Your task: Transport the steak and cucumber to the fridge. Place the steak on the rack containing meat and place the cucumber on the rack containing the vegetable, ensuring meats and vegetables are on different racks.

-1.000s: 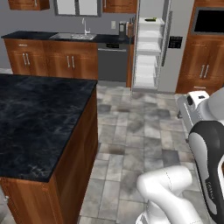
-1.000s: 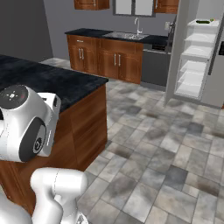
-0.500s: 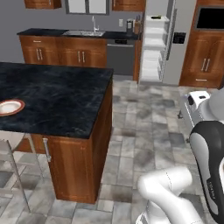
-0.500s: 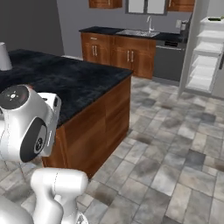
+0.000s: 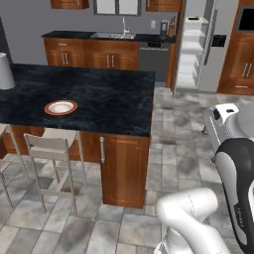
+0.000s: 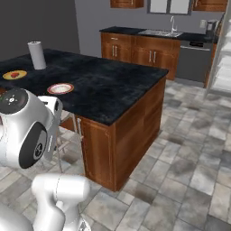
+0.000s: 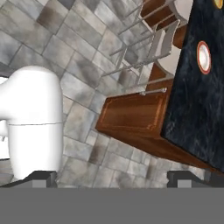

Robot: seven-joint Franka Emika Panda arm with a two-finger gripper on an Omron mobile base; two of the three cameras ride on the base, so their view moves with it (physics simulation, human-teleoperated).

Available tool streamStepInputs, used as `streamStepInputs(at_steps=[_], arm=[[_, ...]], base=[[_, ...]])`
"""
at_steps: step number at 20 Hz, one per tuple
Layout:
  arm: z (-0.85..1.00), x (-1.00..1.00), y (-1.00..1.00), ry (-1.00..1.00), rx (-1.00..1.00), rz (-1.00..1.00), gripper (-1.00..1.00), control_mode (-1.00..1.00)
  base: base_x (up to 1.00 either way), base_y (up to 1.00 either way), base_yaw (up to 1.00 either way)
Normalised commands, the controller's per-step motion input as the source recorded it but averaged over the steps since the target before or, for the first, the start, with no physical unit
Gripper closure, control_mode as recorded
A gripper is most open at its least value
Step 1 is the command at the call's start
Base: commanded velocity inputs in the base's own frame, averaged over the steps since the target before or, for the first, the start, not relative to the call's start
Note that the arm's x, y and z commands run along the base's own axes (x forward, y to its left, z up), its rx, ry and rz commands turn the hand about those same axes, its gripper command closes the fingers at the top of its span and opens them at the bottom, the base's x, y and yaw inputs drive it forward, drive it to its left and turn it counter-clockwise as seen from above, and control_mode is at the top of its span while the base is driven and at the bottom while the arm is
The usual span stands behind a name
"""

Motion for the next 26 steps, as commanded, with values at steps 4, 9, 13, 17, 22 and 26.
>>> streamStepInputs(at_steps=[4, 9, 13, 17, 22, 26], arm=[[0.0, 0.0, 0.0, 0.0, 0.0, 0.0, -1.0, 1.0], [0.0, 0.0, 0.0, 0.0, 0.0, 0.0, -1.0, 1.0], [0.0, 0.0, 0.0, 0.0, 0.0, 0.0, -1.0, 1.0], [0.0, 0.0, 0.0, 0.0, 0.0, 0.0, -1.0, 1.0], [0.0, 0.0, 0.0, 0.0, 0.0, 0.0, -1.0, 1.0], [0.0, 0.0, 0.0, 0.0, 0.0, 0.0, -1.0, 1.0]], base=[[0.24, 1.0, 0.16], [0.88, 1.0, 0.01], [0.85, 1.0, 0.0], [0.8, 1.0, 0.0], [0.09, 1.0, 0.0], [0.0, 1.0, 0.02]])
